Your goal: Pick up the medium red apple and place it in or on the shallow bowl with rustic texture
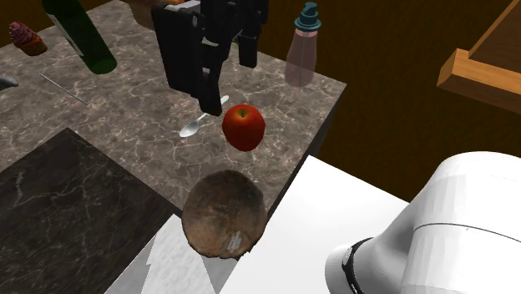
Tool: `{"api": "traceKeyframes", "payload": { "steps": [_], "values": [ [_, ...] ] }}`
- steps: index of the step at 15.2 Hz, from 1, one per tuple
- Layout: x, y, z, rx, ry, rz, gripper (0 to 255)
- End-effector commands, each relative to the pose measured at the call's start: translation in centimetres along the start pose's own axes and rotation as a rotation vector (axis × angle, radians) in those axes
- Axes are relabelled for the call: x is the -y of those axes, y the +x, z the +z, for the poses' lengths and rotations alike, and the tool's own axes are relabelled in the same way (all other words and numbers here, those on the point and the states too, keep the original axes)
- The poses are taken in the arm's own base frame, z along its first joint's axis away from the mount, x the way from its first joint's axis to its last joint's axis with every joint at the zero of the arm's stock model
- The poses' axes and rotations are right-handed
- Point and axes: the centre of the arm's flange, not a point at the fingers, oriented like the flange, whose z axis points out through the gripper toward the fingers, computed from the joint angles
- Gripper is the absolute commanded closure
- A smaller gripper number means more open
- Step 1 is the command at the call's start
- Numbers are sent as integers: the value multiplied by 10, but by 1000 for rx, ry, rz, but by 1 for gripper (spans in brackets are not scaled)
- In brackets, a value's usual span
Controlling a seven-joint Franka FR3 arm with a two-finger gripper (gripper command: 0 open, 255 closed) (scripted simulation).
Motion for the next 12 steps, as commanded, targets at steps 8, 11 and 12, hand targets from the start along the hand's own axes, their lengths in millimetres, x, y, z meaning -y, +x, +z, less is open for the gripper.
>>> {"api": "traceKeyframes", "payload": {
  "steps": [8, 11, 12],
  "values": [
    [-82, 27, 81, -36, -8, 22, 0],
    [-109, 35, 108, -48, -10, 30, 0],
    [-118, 38, 116, -52, -11, 33, 0]
  ]
}}
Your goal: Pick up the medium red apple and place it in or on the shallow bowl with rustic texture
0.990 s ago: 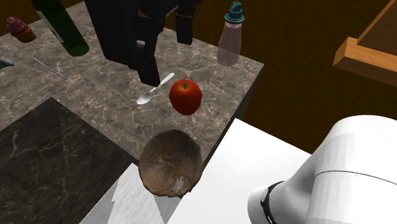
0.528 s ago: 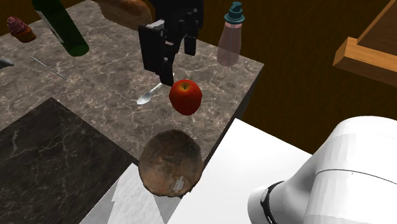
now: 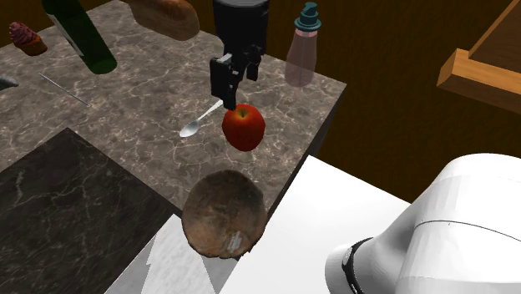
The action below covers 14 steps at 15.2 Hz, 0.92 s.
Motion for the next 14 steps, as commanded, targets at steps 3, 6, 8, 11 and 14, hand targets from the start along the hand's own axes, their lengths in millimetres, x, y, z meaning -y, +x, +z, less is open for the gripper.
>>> {"api": "traceKeyframes", "payload": {
  "steps": [3, 6, 8, 11, 14],
  "values": [
    [-8, 1, 25, -6, -2, 2, 0],
    [-8, 1, 41, -6, -2, 2, 0],
    [-8, 1, 49, -6, -2, 2, 0],
    [-8, 1, 49, -6, -2, 2, 0],
    [-8, 1, 49, -6, -2, 2, 0]
  ]
}}
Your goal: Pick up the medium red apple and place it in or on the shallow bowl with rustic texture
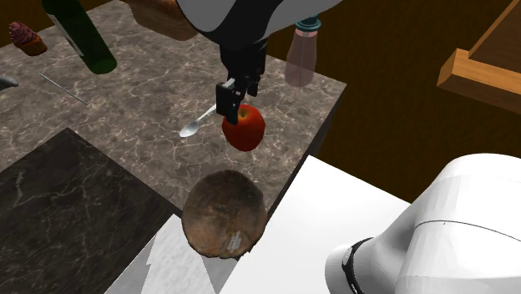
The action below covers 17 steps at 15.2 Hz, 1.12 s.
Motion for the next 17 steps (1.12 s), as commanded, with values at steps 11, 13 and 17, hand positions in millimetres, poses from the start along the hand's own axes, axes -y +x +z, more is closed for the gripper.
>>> {"api": "traceKeyframes", "payload": {
  "steps": [11, 13, 17],
  "values": [
    [0, 0, 0, 0, 0, 0, 255],
    [0, 0, -5, 0, 0, 0, 255],
    [1, 2, -26, 0, 0, 0, 255]
  ]
}}
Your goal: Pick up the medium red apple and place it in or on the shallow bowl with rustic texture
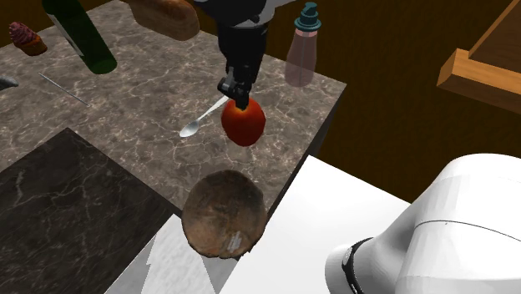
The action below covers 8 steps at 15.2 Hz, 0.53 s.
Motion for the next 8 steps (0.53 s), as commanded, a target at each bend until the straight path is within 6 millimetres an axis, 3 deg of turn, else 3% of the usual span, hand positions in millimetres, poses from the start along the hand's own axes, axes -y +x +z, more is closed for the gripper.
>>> {"api": "traceKeyframes", "payload": {
  "steps": [1, 8],
  "values": [
    [0, 1, -10, 0, 0, 0, 255],
    [2, 3, -47, 0, 0, 0, 255]
  ]
}}
